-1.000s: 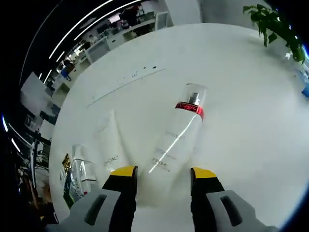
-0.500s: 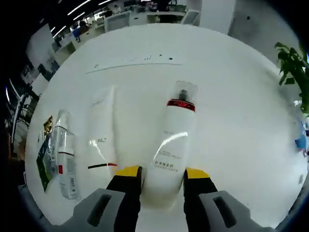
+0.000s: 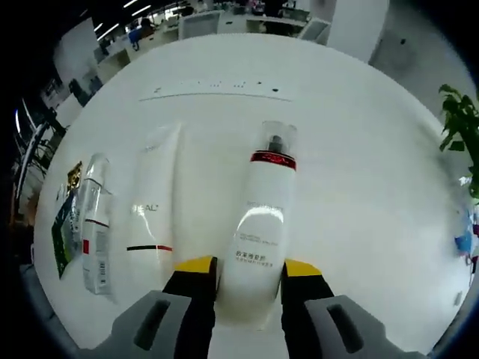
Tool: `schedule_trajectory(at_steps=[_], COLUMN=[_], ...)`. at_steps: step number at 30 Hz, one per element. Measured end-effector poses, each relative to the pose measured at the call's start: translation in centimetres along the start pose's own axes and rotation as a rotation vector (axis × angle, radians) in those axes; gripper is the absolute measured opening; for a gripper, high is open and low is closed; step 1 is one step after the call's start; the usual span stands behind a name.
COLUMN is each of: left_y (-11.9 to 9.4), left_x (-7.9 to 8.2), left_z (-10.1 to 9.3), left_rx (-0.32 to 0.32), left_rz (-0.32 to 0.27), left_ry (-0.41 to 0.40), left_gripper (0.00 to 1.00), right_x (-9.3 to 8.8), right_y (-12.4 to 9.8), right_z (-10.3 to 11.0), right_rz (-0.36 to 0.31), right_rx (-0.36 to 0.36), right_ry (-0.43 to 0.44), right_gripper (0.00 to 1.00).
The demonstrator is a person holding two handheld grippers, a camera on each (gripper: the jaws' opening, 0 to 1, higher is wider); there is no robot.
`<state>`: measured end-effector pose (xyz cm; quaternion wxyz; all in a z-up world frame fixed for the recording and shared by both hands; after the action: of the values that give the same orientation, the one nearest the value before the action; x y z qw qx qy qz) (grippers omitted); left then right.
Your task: Arrange the skincare products in the storage area until every visible bottle or jar stands upright without overlapping.
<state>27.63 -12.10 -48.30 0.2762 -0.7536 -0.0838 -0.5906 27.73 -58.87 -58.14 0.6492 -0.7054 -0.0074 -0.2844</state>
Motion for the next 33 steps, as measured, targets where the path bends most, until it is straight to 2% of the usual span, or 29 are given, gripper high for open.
schedule_trajectory(at_steps=[10,14,16,23,26,28,30,33], left_y=[0.1,0.1,0.1,0.3,0.4,0.4,0.4,0.4], left_x=[-0.1,-0.1,-0.1,-0.2,-0.2,-0.1,-0.1,0.0], left_z=[0.0,0.1,0.1,-0.1,-0.1,-0.2,-0.3,-0.4], left_rx=[-0.001,0.000,0.001,-0.004,-0.004,-0.004,-0.004,-0.007], left_rz=[0.008,0.007,0.005,0.015,0.023,0.026,0.030,0.032], left_ry=[0.001,-0.005,-0.007,-0.006,-0.002,0.001,0.002,0.008], left_gripper=[0.35,0.35,0.34,0.33,0.33,0.33,0.33,0.33], right_x=[0.0,-0.1,-0.2,-0.7,-1.0,-1.0,-0.8,-0.5], right_y=[0.0,-0.2,-0.2,-0.6,-0.9,-0.8,-0.5,-0.5], right_z=[0.0,0.1,0.0,0.2,0.6,0.5,0.3,-0.3], right_rz=[-0.028,-0.092,-0.113,-0.187,-0.194,-0.193,-0.183,-0.183], right_rx=[0.007,0.029,0.051,0.112,0.125,0.136,0.161,0.178], right_ry=[-0.010,0.001,0.035,0.056,0.001,0.029,0.117,0.145], right_gripper=[0.24,0.23,0.23,0.22,0.22,0.22,0.21,0.21])
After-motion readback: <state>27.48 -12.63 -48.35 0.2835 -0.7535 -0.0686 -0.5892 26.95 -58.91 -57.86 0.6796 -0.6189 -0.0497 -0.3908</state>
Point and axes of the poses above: the point that each gripper's makers call its tool centre point, and the gripper's own axes: y roughly forward along the fingers, z roughly to its left, x roughly out of its top, the point moved 4 cm from there along -y, roughly backward along the fingers, and after that the axes turned 3 degrees about y, right-handed, at the moved point
